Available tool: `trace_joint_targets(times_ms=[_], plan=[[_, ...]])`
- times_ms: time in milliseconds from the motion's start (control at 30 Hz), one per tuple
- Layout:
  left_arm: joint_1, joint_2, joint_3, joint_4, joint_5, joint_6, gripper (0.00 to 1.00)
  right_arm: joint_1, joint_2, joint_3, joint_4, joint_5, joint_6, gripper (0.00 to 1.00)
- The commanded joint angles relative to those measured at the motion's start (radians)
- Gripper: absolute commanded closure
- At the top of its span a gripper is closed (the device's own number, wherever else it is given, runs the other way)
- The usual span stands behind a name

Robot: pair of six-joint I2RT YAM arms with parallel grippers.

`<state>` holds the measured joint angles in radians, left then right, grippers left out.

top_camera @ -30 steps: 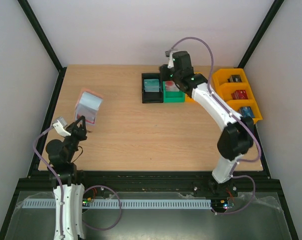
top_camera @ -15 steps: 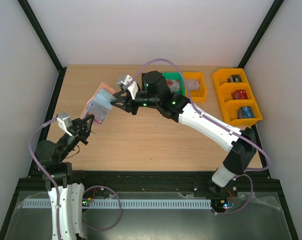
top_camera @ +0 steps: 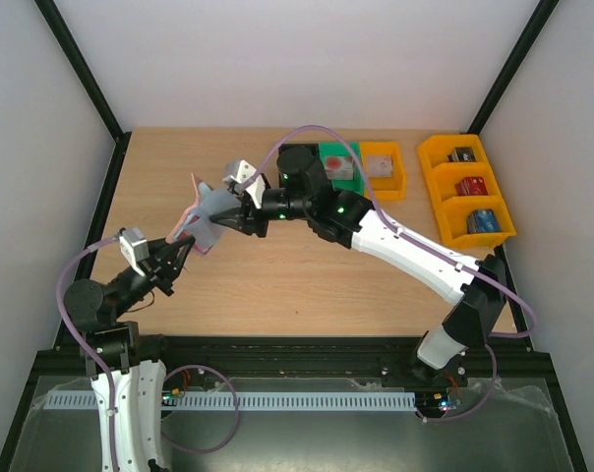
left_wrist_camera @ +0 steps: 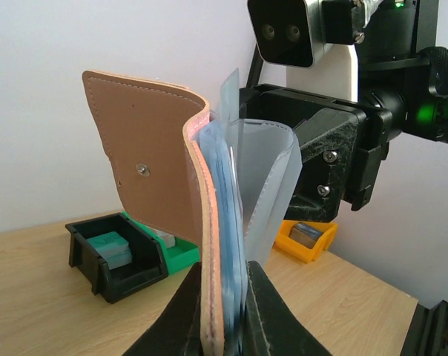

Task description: Take the credit cards out of the card holder

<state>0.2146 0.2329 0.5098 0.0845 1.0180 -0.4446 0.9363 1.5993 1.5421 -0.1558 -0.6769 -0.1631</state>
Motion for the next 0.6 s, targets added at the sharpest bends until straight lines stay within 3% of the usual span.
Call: trace_joint_targets(times_ms=[0, 300, 400, 567], plan=[[-0.004, -0.012, 0.04, 0.015, 0.074, 0.029, 0.98, 0.006, -0.043, -0.007, -0.007, 0.007, -0.058, 0.54], [-0.004, -0.016, 0.064, 0.027, 0.159, 0.104, 0.98, 0.005, -0.021, 0.015, -0.032, -0.123, -0.09, 0.27], [-0.004, -0.008, 0.08, 0.001, 0.162, 0.113, 0.97, 0.005, -0.005, 0.071, -0.199, -0.211, -0.221, 0.13], [-0.004, -0.007, 0.082, -0.003, 0.151, 0.12, 0.98, 0.006, 0.006, 0.104, -0.342, -0.287, -0.323, 0.09]])
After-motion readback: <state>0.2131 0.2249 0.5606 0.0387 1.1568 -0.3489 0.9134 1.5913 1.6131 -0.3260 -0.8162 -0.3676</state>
